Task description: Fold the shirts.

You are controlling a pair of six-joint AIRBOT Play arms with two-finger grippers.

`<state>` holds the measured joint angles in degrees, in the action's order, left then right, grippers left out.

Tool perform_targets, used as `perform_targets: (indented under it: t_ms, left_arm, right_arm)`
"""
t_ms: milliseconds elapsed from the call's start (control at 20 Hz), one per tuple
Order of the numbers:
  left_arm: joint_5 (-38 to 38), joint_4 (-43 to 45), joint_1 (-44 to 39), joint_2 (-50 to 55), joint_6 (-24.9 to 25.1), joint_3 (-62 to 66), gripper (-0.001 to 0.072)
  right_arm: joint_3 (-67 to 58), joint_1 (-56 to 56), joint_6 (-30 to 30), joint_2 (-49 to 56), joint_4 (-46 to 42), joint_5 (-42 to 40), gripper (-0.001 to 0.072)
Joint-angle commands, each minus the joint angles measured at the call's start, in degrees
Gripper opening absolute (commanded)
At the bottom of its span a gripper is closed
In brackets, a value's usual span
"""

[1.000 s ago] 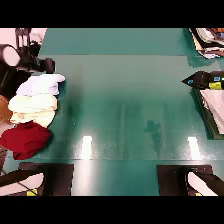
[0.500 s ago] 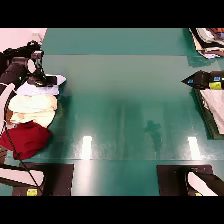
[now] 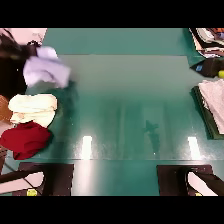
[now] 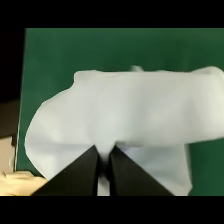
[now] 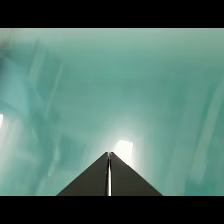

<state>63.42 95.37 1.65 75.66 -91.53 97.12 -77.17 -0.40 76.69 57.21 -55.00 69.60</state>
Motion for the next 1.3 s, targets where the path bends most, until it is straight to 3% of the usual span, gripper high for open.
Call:
perform_targets:
  t_ms: [0,150,400,650,700,750,800,950,1050,1250]
  left_arm:
    - [2.56,-6.99,-2.80,-11.30,7.56,7.65,0.0029]
    - [4.46,-10.40,-10.78,-17.62,7.56,8.44,0.0028]
    - [13.20,-10.45,-28.89,-13.29,1.38,2.71,0.0028]
    - [3.82,-17.31,-45.42,-2.03,0.81,-6.88,0.0031]
    - [1.57,-19.32,-47.67,0.85,2.78,-7.15,0.0156]
    - [-0.17,-19.74,-49.11,3.10,3.56,-7.13,0.0442]
    - [-1.14,-19.15,-49.46,4.52,3.56,-7.10,0.0583]
    - [1.22,-10.95,-45.07,4.59,3.37,-7.06,0.0583]
    - [4.44,-10.71,-38.34,4.59,3.06,-7.80,0.0583]
    - [-0.81,-24.61,-27.23,4.96,5.03,-17.55,0.0582]
  right_arm:
    - [-7.50,0.07,-0.02,-0.04,0.00,-2.34,0.0018]
    - [-12.07,0.07,-0.04,-0.04,-0.02,-2.54,0.0018]
    - [-13.88,0.07,-0.04,-0.02,-0.02,-0.72,0.0018]
    - [-13.86,0.04,-0.04,-0.04,-0.02,1.55,0.0018]
    - [-13.86,0.07,-0.04,-0.04,-0.02,1.86,0.0018]
    - [-13.86,0.07,-0.04,-0.04,-0.02,2.29,0.0018]
    - [-13.86,0.07,-0.04,-0.04,-0.02,2.86,0.0018]
    - [-13.86,0.07,-0.04,-0.04,-0.02,4.98,0.0018]
    - [-13.86,0.04,-0.04,-0.04,-0.02,5.99,0.0018]
    - [-13.84,0.04,-0.04,-0.04,-0.04,6.36,0.0018]
